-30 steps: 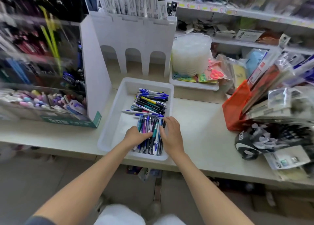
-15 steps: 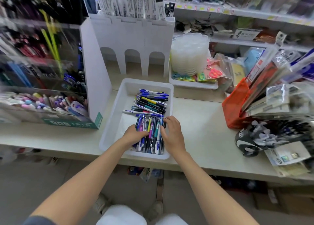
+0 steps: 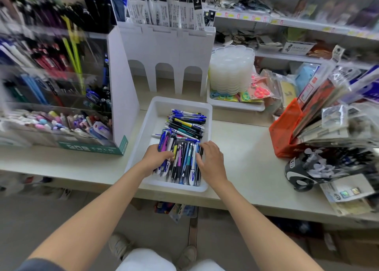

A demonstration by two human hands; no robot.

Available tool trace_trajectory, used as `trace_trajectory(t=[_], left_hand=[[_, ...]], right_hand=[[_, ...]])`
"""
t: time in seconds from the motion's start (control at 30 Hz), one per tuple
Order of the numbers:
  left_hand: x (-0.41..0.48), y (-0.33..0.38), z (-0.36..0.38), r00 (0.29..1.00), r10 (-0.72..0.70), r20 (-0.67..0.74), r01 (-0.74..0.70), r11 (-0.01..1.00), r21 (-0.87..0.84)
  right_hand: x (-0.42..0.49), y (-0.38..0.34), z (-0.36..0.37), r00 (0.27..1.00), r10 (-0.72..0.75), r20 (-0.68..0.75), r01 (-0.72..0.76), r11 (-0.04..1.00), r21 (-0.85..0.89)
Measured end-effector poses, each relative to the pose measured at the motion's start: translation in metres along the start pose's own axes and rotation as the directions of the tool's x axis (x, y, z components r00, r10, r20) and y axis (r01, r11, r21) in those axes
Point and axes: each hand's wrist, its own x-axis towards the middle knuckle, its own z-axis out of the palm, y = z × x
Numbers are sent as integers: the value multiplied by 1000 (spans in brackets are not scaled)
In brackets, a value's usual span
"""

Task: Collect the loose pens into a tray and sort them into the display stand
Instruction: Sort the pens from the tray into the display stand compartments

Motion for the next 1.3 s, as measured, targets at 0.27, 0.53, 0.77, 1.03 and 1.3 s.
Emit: trace_trajectory(t=[0.27,0.53,0.77,1.03,1.3], left_hand=[[-24,43,-31,995,90,50,-71,948,-311],[-41,95,-94,971,238,18,-219,920,-324],[-45,117,-176,927,362,-97,-369,834,-411],[-21,89,-318,911,305,-278,-402,808,-430],[0,49,-422,925,255,-282,-369,782,-502]], right_hand=[[53,-89,-41,995,47,91,-82,902,423],[98,-180,-55,984,-52,170,-71,762,644],[136,-259,-48,990,-123,-65,137,771,623],[181,-378,9,928,-175,-328,342,749,567],[215,-464,61,788,-291,-542,531,767,360]])
